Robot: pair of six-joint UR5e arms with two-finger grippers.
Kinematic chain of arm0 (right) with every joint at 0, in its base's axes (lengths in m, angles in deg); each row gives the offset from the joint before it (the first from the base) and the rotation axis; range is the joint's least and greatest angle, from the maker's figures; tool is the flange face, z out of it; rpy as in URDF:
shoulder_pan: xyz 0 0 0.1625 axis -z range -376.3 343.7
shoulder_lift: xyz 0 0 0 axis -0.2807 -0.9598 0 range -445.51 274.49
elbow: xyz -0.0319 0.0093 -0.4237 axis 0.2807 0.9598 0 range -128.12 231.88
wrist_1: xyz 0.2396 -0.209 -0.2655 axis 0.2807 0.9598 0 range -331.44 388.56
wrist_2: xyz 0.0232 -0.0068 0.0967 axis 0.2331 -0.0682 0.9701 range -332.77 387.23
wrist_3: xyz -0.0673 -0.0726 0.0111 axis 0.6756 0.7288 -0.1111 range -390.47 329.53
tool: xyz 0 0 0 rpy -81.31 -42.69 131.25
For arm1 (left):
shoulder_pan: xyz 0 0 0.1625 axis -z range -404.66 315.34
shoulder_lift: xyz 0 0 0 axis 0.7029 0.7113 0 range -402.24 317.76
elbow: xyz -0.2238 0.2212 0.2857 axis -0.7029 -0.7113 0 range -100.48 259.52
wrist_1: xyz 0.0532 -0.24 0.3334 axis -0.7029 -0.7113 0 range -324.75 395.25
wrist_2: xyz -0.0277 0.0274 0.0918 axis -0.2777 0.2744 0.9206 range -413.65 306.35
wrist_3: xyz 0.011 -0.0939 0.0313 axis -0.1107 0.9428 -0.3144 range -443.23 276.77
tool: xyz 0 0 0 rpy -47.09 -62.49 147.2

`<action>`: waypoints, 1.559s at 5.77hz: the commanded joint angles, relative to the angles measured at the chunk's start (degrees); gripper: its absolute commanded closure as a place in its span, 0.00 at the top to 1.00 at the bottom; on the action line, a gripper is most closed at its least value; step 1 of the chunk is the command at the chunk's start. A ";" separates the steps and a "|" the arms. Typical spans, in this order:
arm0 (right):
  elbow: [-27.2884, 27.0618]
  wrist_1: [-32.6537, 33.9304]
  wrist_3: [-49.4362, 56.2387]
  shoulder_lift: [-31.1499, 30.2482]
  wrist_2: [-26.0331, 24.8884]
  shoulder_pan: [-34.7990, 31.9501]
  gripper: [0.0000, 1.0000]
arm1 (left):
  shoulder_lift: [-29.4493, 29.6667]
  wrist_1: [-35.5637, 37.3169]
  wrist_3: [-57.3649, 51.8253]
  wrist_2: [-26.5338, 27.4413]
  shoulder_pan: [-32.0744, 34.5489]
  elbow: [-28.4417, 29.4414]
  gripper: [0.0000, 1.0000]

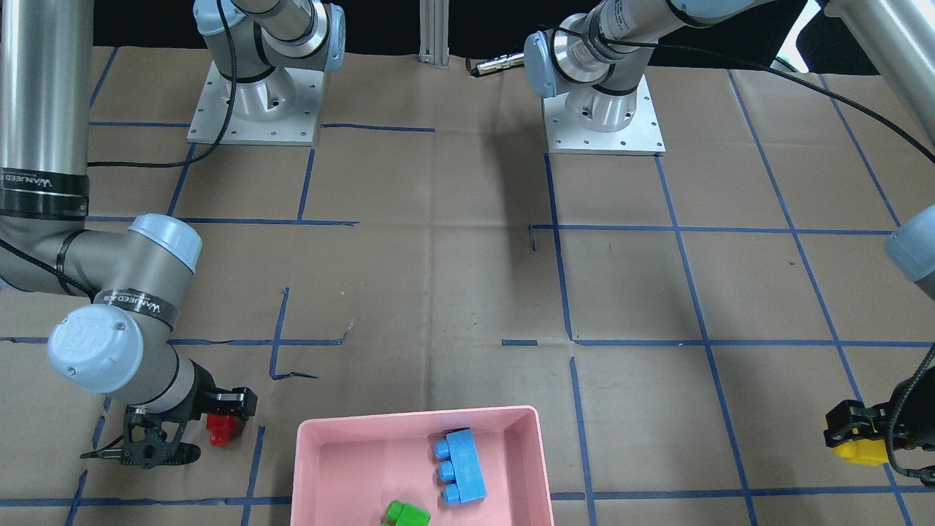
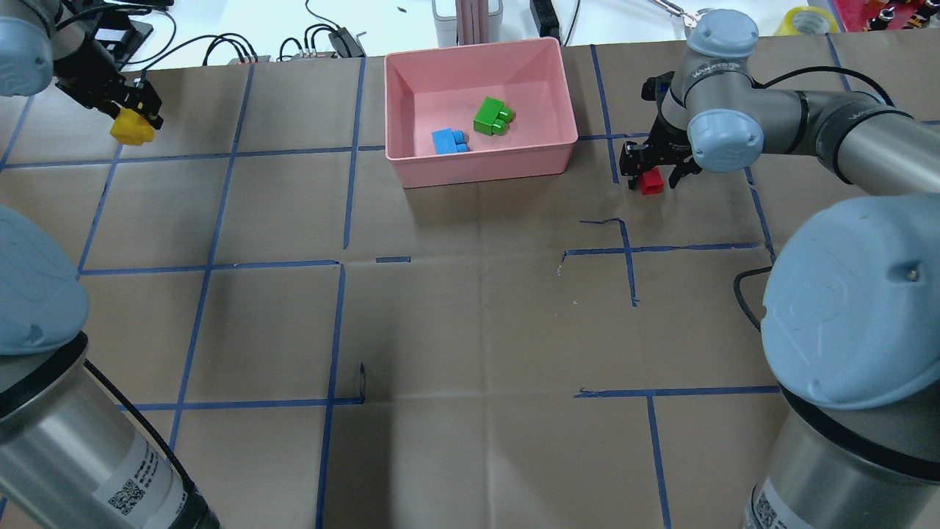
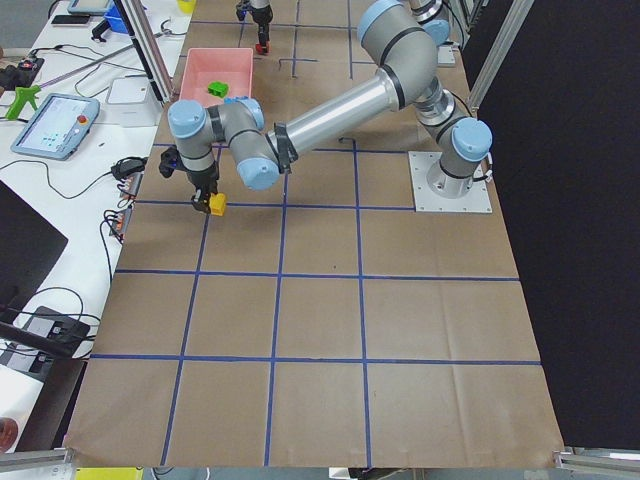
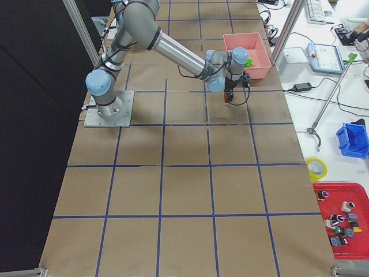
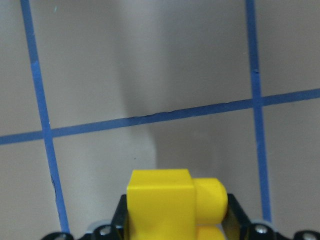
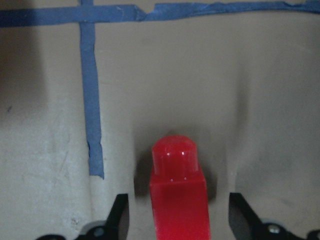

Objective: Put all blocks into box

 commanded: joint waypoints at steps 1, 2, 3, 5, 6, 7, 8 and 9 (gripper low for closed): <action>0.00 -0.08 -1.21 -0.49 0.13 -0.06 0.14 | 1.95 -6.47 15.54 -1.22 11.31 9.42 0.13; 0.78 -0.43 -1.12 -1.88 0.39 -0.06 0.06 | 3.71 -6.47 27.13 -5.23 16.77 11.03 0.13; 1.31 -0.35 -1.12 -5.81 0.40 0.03 0.06 | 5.55 -5.52 33.69 -6.31 21.70 11.74 0.13; 7.60 -0.96 -2.17 -8.40 5.79 0.03 0.08 | 12.56 -2.71 41.90 -5.54 29.19 16.30 0.13; 11.99 -2.35 -5.74 -7.79 11.15 -0.23 0.08 | 15.04 0.35 44.88 -3.53 31.31 16.41 0.13; 13.17 -2.28 -10.13 -6.39 19.91 -0.93 0.08 | 15.32 0.64 45.17 -1.25 32.55 15.89 0.39; 13.53 -1.32 -13.91 -4.03 25.48 -3.38 0.08 | 14.72 0.56 45.35 -1.49 32.56 15.97 0.98; 13.88 0.86 -15.78 -2.18 28.14 -5.58 0.08 | 13.06 -0.83 45.35 -1.23 32.39 16.32 0.99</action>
